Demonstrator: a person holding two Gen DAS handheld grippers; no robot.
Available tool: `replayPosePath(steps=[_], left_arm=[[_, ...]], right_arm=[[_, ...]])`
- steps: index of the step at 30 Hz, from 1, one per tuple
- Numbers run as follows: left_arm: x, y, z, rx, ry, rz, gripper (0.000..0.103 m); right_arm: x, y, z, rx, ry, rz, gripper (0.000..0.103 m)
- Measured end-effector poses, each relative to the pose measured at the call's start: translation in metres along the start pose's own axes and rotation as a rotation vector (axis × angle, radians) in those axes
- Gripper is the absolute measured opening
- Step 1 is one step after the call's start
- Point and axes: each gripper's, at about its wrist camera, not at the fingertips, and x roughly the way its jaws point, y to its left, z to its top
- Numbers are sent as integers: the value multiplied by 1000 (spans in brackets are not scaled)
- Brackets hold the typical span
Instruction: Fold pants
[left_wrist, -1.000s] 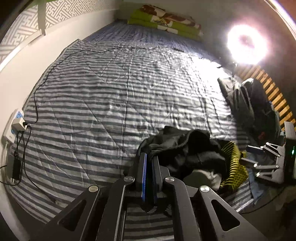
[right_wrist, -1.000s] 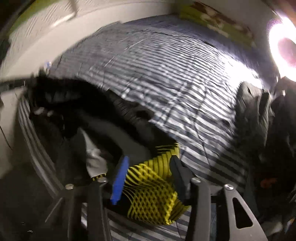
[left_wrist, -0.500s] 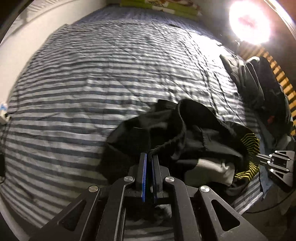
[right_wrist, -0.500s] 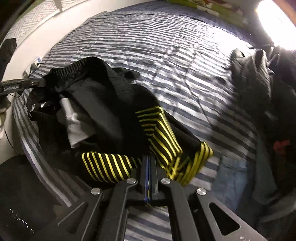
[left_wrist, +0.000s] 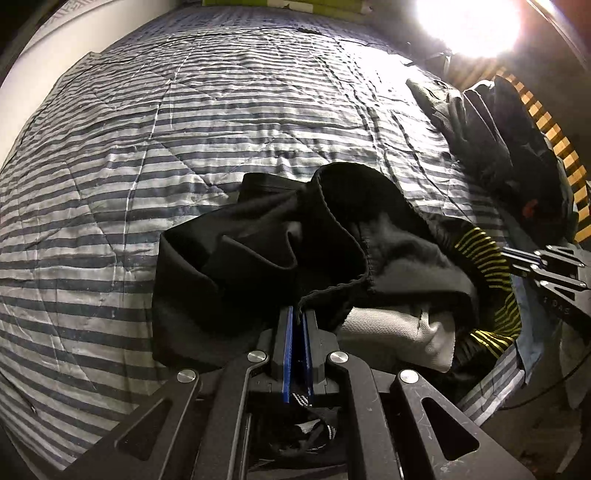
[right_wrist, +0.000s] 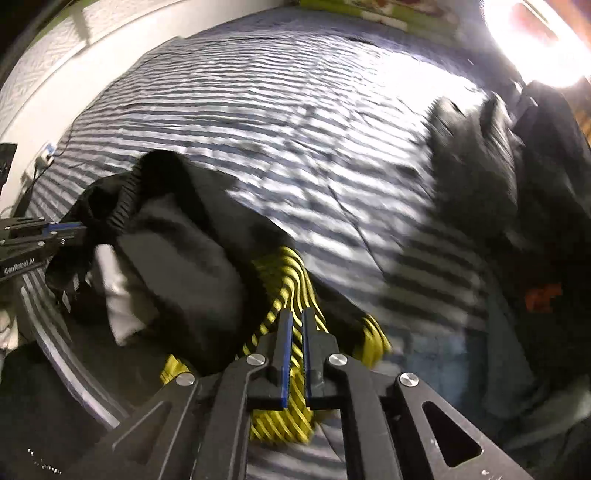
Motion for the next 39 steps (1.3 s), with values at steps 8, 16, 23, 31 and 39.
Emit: replayPosePath(steps=[8,16,23,31,39], left_arm=[[-3,10,1,-24,-8,-27,5],[-1,10,1,-24,-9,-37,5],[-2,10,0,-23,-10,-47,5],[-2,13,-1,-22,-10,-46,5],[0,17,-1,-39,-3,-54,5]], right_arm=[[1,21,15,-36,-5,-53,19],[-7,29,9,-45,-63,-39,31],[41,40,25,-109,67,-63,31],[59,19,28,-119,71,-121,30],[53,1,28,-86,72,-98,29]])
